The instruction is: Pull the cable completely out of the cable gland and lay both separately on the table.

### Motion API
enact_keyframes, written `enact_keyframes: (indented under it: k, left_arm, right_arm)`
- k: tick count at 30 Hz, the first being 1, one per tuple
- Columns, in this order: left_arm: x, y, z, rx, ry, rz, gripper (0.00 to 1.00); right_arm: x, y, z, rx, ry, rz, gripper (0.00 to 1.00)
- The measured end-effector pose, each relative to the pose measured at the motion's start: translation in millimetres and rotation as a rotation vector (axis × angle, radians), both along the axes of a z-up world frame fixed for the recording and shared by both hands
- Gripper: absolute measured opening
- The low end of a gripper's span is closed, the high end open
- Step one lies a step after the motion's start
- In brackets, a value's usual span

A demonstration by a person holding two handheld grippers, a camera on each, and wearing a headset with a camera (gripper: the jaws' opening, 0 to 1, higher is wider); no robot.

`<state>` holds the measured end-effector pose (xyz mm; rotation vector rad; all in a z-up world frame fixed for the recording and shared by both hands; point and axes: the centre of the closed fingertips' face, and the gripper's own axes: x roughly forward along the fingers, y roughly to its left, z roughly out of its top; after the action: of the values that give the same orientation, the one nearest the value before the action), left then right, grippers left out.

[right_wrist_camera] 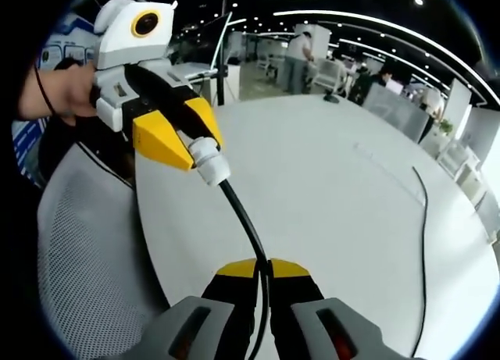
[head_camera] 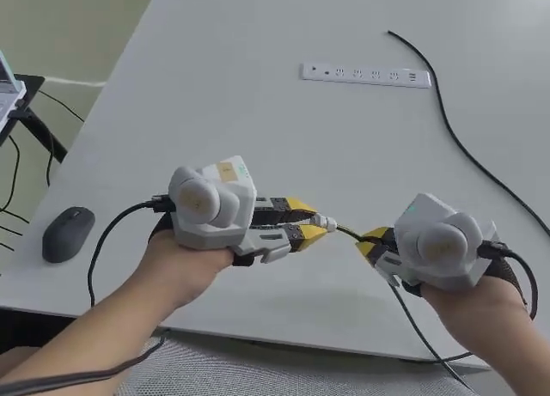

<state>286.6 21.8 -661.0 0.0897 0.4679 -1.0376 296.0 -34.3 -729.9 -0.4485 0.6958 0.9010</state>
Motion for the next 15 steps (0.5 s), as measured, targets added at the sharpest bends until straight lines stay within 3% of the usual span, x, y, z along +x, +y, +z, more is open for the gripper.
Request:
enact_keyframes:
  k: [6, 9, 15]
  left_arm:
    - [-1.9, -0.5, -1.5, 0.007, 0.001, 0.003, 0.15]
    - [-5.1, -1.5, -5.1, 0.024, -0.001, -0.006, 0.15]
    - [-7.0, -3.8, -10.0, 0.03, 0.012, -0.019, 0.15]
  right_arm:
    - [1.2, -13.4, -9.3, -0.031, 0.013, -0.016, 0.0]
    - [1.6, -15.3, -8.3, -0.049, -0.016, 0.01, 0.0]
    - [3.2, -15.5, -7.9, -0.032, 0.01, -0.022, 0.0]
